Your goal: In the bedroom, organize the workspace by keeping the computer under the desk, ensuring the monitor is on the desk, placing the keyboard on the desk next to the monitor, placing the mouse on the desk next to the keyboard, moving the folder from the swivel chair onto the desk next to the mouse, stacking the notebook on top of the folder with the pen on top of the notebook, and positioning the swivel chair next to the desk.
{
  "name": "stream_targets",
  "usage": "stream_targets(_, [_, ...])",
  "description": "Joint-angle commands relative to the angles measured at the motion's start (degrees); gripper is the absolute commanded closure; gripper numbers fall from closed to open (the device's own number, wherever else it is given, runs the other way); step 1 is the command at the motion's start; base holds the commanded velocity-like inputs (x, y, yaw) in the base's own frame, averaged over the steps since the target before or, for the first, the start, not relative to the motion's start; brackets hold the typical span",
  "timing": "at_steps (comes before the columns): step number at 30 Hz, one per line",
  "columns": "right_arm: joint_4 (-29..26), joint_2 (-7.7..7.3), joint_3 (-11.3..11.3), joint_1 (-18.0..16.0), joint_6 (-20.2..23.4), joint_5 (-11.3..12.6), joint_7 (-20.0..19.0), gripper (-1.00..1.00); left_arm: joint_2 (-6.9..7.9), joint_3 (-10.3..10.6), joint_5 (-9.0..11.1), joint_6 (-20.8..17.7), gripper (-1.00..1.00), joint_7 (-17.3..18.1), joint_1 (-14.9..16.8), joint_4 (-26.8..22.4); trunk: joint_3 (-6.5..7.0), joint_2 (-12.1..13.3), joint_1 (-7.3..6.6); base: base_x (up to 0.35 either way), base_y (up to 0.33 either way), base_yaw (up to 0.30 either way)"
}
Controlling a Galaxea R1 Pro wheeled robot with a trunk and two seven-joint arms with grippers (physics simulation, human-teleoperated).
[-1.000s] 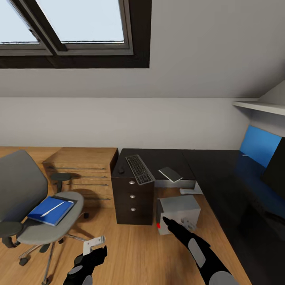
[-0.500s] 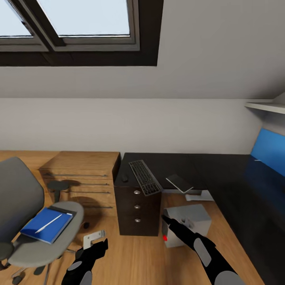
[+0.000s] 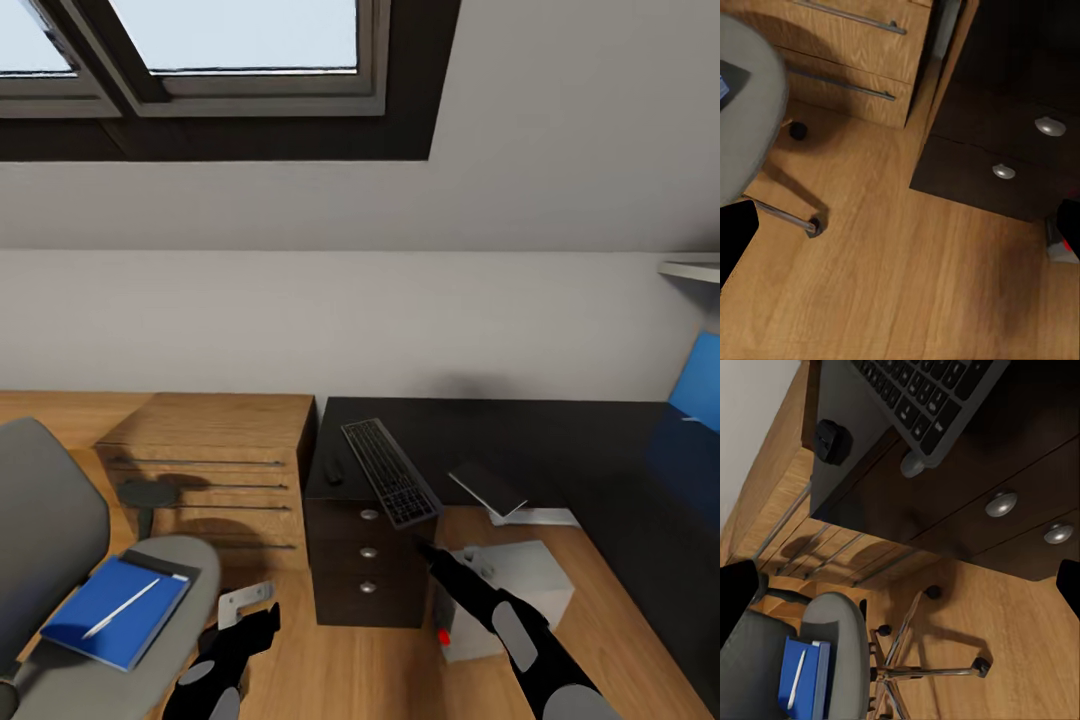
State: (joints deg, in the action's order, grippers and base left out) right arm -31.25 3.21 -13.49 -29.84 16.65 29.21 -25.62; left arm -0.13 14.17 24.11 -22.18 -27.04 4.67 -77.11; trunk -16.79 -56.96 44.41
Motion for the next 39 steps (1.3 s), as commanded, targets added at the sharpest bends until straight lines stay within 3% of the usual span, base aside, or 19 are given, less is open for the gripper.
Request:
stream_targets(1, [0.11, 0.01, -0.80, -0.04, 0.62, 1.80, -0.21, -1.00, 0.03, 0.89, 0.52, -0.09, -1.00, -0.52, 0.04, -0.03, -0.07, -0.05, 0.04, 0.304, 0.201, 0.000])
stream_targets(6, [3.16, -0.66, -1.44, -0.04, 0.71, 7.62, -0.37, -1.00, 0.04, 2.25, 0.56, -0.06, -1.00, -0.62, 0.04, 0.02, -0.07, -0.05, 0.04, 0.304, 0.200, 0.000])
stream_targets(9, [5.73, -1.98, -1.58, -0.04, 0.68, 11.76, -0.52, -1.00, 0.04, 2.57, 0.59, -0.07, -1.00, -0.58, 0.01, 0.03, -0.07, -0.05, 0.04, 0.304, 0.198, 0.000])
stream_targets(22, [6.88, -5.98, -1.62, -0.04, 0.83, 16.42, -2.18, -1.00, 0.04, 5.53, 1.62, -0.40, -1.00, -0.47, -0.01, -3.52, -0.43, -0.85, 0.48, 0.120, 0.077, 0.000])
stream_targets(24, [6.86, -7.07, -1.62, -0.04, 0.88, 18.11, -2.51, -1.00, 0.03, 6.26, 2.28, -0.41, -1.00, -0.53, 0.00, -4.09, -0.79, -1.65, 0.92, 0.004, 0.003, 0.000])
stream_targets(25, [6.82, -8.12, -1.64, -0.04, 0.92, 20.32, -2.61, -1.00, 0.04, 7.34, 2.62, -0.41, -1.00, -0.63, -0.01, -4.31, -0.97, -2.05, 1.14, 0.000, 0.000, 0.000])
stream_targets(28, [6.86, -8.97, -1.70, -0.04, 0.93, 21.72, -2.55, -1.00, 0.04, 7.74, 2.66, -0.41, -1.00, -0.64, -0.01, -4.28, -1.51, -3.26, 1.80, 0.000, 0.000, 0.000])
stream_targets(32, [6.90, -9.55, -1.65, -0.04, 0.93, 23.38, -2.46, -1.00, 0.04, 7.86, 2.68, -0.41, -1.00, -0.64, -0.01, -4.28, -2.23, -4.86, 2.67, 0.000, 0.000, 0.000])
stream_targets(39, [6.97, -9.61, -1.63, -0.04, 0.93, 23.92, -2.42, -1.00, 0.04, 7.89, 2.69, -0.41, -1.00, -0.64, -0.01, -4.28, -3.48, -7.67, 4.21, 0.000, 0.000, 0.000])
